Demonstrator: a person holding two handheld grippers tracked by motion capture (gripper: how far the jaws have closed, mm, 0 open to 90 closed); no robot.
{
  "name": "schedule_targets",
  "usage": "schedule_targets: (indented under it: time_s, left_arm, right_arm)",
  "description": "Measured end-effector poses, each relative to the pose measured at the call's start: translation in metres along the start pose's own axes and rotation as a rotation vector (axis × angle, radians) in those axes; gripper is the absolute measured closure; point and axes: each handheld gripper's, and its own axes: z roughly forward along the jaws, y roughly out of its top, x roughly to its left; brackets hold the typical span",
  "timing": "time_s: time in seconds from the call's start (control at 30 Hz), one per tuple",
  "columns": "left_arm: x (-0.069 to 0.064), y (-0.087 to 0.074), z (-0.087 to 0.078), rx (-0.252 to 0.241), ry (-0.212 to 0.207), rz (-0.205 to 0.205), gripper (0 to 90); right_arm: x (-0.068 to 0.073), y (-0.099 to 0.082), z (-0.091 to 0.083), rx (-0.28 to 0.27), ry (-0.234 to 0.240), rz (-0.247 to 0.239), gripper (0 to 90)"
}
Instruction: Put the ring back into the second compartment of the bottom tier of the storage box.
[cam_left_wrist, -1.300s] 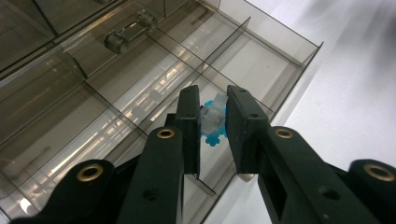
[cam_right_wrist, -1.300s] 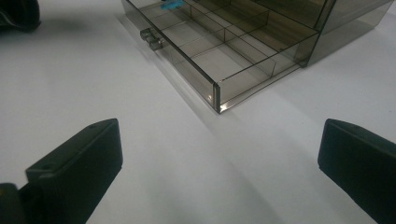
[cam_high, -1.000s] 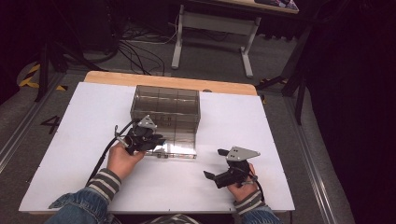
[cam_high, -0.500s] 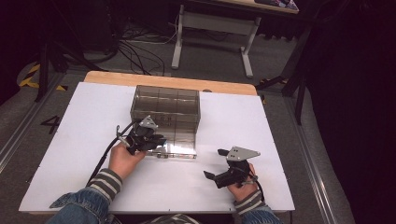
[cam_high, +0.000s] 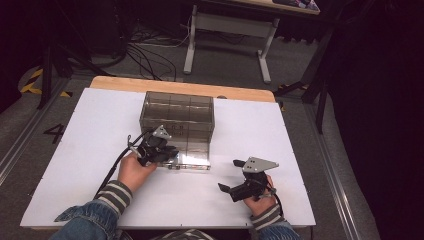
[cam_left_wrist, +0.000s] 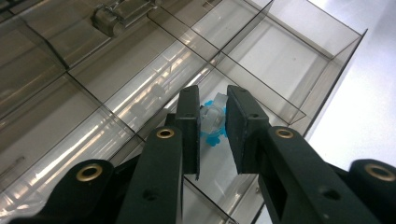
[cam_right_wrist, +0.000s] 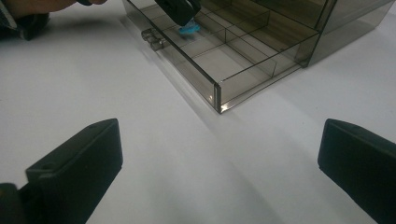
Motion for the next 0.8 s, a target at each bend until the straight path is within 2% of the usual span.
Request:
schedule_targets:
  time_s: [0.2,0.33,0.4,0.43,0.53,0.8]
  left_arm:
    - [-0.001,0.000,0.003,0.017,0.020,0.015,75.3]
    - [0.000,0.000,0.003,0.012,0.013,0.010,72.7]
    - [-0.001,0.000,0.003,0.003,0.011,0.002,67.5]
    - [0.000,0.000,0.002,-0.007,0.008,0.011,65.4]
    - [0.000,0.001,-0.001,-0.023,0.011,0.007,62.2]
    - [-0.002,0.003,-0.013,-0.066,0.005,0.015,58.3]
  right_arm:
    - [0.000,0.000,0.000,0.001,0.000,-0.001,0.6]
    - [0.000,0.000,0.000,0.001,0.000,-0.001,0.6]
    - [0.000,0.000,0.000,0.001,0.001,-0.001,0.6]
    - [0.000,0.000,0.000,0.000,0.002,0.000,0.6]
    - [0.000,0.000,0.000,0.000,0.004,0.001,0.6]
    - [0.000,0.000,0.000,0.000,0.003,-0.001,0.6]
